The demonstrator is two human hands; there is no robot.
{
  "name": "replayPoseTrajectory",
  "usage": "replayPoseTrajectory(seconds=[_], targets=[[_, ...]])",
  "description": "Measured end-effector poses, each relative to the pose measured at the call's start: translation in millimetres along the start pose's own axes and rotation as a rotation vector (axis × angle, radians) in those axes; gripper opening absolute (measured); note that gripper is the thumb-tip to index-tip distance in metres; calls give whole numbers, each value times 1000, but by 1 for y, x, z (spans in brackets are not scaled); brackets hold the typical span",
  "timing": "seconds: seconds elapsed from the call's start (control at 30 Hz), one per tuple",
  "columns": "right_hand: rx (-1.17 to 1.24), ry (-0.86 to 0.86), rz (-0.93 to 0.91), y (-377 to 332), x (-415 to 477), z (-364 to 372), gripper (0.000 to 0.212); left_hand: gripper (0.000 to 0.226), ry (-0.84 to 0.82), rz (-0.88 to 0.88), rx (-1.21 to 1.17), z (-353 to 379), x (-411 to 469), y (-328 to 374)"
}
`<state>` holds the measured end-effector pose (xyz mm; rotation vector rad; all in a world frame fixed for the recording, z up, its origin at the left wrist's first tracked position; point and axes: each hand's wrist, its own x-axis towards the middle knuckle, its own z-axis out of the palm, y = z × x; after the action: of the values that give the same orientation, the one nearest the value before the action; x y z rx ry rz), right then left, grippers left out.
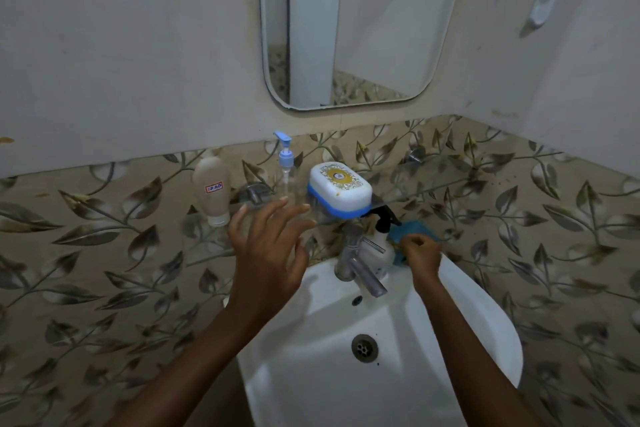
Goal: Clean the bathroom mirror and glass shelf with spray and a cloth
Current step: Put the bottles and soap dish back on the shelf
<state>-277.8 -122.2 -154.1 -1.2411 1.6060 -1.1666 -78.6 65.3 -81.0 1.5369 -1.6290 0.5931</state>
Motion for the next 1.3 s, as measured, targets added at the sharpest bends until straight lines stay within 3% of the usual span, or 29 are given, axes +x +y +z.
replayPoseTrajectory(seconds=[0.03, 0.1, 0.2, 0.5, 0.83, 1.03, 1.2, 1.3], targets=[[19, -51, 40, 5, 6, 8, 6, 26, -17, -17, 3, 4, 1, 0], [97, -152, 112, 10, 20, 23, 32, 25, -41, -24, 10, 11, 1, -1], [29, -307, 122, 12, 36, 40, 42, 22, -56, -11, 18, 14, 1, -2], [109, -201, 82, 24, 48, 50, 37, 27, -29, -16, -25, 13, -1, -9], [239, -33, -9, 23, 8, -41, 30, 33, -13, 58, -162, 19, 19, 7], [213, 45, -178, -39, 5, -105, 13, 26, 6, 115, -226, 21, 49, 17], [297, 42, -335, -113, 31, -123, 36, 24, 32, 67, -305, 18, 83, 19], [316, 15, -362, -153, 54, -118, 32, 26, 39, 42, -319, 15, 101, 16]])
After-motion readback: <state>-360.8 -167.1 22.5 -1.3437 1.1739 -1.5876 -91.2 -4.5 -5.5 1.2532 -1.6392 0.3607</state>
